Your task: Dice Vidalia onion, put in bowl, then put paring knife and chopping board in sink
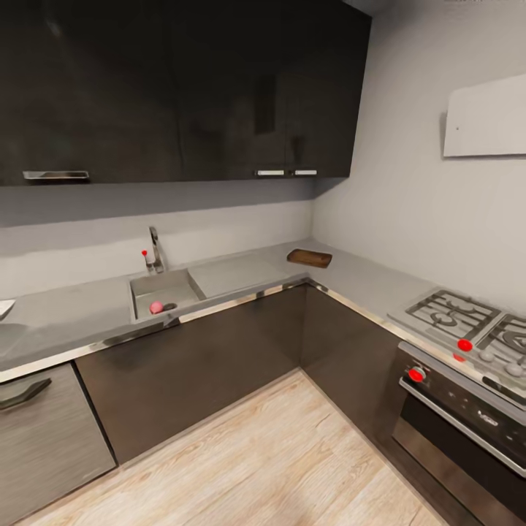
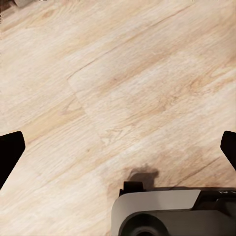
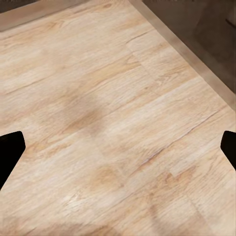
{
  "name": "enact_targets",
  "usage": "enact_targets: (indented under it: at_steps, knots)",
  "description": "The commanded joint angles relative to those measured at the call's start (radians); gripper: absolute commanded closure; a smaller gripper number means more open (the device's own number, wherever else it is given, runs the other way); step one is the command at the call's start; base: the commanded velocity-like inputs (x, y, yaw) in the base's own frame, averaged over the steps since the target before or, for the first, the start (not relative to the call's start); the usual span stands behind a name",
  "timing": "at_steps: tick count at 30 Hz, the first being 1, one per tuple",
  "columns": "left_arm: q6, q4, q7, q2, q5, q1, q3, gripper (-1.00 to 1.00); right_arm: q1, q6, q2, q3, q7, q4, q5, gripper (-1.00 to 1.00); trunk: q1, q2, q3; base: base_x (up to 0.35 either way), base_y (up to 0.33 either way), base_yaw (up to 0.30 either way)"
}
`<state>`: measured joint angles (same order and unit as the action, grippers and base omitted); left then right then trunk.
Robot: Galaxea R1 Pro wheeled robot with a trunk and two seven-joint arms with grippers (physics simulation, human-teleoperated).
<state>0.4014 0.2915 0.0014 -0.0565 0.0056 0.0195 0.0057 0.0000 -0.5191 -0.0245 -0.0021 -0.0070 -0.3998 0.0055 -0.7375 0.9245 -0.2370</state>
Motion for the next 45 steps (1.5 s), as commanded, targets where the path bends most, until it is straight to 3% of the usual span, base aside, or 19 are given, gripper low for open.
enact_targets:
  at_steps: [1,28,34,45]
  knots:
    - [0.001,0.002,0.000,0.000,0.000,0.000,0.000,-1.00,0.000,-0.002,0.000,0.000,-0.001,-0.001,0.001,-1.00,0.004,-0.007,0.002,0.000,0.000,0.000]
    - [0.004,0.004,0.000,0.000,0.000,0.000,0.000,-1.00,0.000,-0.002,0.000,0.000,-0.002,-0.001,0.001,-1.00,0.107,-0.196,0.087,0.000,0.000,0.000]
    - [0.081,0.001,0.000,-0.001,0.000,0.000,-0.002,-1.00,0.000,-0.001,0.000,-0.001,-0.002,-0.001,0.001,-1.00,0.130,-0.238,0.106,0.000,0.000,0.000]
    - [0.096,-0.001,0.001,0.000,0.000,0.000,-0.003,-1.00,0.000,-0.001,0.000,-0.001,-0.002,-0.001,0.001,-1.00,0.172,-0.315,0.140,0.000,0.000,0.000]
